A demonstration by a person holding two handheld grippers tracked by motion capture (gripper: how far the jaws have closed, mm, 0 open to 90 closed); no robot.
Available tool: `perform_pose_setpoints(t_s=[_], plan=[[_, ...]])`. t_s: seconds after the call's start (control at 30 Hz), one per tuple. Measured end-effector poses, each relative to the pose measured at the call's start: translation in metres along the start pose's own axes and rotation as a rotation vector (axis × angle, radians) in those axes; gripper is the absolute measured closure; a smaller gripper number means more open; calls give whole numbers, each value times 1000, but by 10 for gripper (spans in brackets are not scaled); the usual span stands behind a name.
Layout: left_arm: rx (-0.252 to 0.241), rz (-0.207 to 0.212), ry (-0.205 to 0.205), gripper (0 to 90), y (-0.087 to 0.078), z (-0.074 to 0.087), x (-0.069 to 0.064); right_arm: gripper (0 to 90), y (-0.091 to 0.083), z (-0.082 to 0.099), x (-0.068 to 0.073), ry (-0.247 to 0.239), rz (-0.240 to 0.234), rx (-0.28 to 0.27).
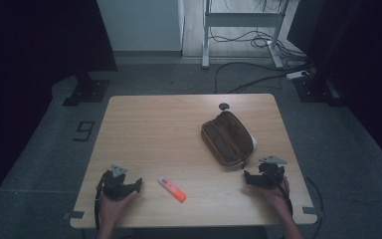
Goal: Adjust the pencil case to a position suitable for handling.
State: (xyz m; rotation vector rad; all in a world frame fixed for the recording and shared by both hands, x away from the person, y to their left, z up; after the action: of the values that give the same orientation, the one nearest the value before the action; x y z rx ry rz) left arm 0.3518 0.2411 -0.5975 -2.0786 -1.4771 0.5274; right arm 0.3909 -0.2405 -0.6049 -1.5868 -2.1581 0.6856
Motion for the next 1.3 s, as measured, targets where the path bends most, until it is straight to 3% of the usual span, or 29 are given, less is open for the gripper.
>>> perform_pose_setpoints(t_s=[0.27,1.0,1.3], plan=[[-1,-25,-18,147,-1,1,1,21,0,0,-1,9,13,0],[-3,-35,-24,157,0,0,2,76,-3,0,-2,12,13,-14],[-4,-36,-25,158,1,-1,2,110,-10,-3,-11,50,15,-53]])
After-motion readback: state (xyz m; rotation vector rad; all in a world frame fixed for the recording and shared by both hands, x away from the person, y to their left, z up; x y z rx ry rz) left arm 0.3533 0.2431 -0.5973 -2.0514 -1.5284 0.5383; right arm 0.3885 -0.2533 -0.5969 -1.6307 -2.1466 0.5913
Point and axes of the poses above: each handheld gripper's, and its own axes: y roughly forward along the jaws, z roughly out of its underside, x roughly to its left, the point moved 7 cm from there along y, roughly forward along the jaws, and after that the axes turned 8 degrees about -x, right-handed, at the moved point
